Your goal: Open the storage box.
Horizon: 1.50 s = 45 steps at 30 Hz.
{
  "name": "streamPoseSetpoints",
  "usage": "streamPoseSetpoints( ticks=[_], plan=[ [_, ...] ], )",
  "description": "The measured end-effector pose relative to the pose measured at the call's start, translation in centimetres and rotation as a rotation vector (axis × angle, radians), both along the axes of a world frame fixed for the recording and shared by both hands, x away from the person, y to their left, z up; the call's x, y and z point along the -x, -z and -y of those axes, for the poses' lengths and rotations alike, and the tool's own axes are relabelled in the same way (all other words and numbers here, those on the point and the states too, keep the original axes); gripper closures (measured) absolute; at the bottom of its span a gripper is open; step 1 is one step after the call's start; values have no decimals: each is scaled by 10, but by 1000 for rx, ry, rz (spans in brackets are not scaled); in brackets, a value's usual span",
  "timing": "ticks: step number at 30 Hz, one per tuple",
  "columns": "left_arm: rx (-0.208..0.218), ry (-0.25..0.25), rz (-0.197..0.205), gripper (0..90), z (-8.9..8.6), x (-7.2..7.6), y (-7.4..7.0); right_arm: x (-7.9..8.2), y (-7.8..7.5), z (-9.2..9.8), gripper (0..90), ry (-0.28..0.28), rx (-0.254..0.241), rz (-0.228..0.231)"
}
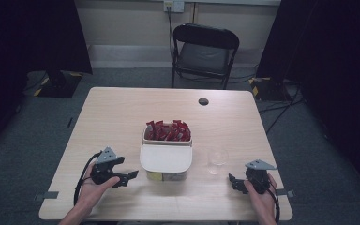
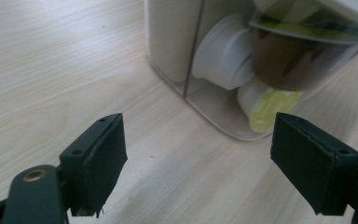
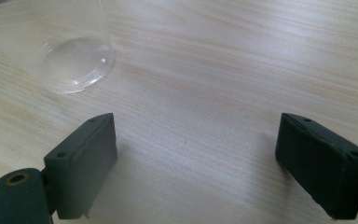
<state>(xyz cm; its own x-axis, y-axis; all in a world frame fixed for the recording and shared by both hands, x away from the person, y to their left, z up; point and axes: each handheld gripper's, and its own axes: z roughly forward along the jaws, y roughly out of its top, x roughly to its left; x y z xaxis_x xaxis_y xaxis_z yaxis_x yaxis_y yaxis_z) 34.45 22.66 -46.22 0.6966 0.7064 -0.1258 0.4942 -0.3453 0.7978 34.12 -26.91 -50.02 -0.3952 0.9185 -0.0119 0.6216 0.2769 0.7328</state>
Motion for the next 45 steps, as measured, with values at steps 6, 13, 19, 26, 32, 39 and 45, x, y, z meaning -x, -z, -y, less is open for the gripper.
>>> streamPoseSetpoints(
  ticks=[6,13,19,26,32,39,45],
  plan=[
    [13,39,3,178,10,2,-5,0,0,0,119,0,0,0],
    [45,53,5,176,17,0,-10,0,0,0,119,1,0,0],
    [53,65,1,174,20,0,-12,0,0,0,119,1,0,0],
    [42,88,11,175,23,-2,-18,0,0,0,119,0,0,0],
    [56,94,9,172,26,-4,-21,0,0,0,118,2,1,1],
    [69,98,20,173,25,-4,-26,0,0,0,115,1,1,-1],
    [82,100,17,170,24,-4,-29,-1,0,0,114,-2,1,1]
  ],
)
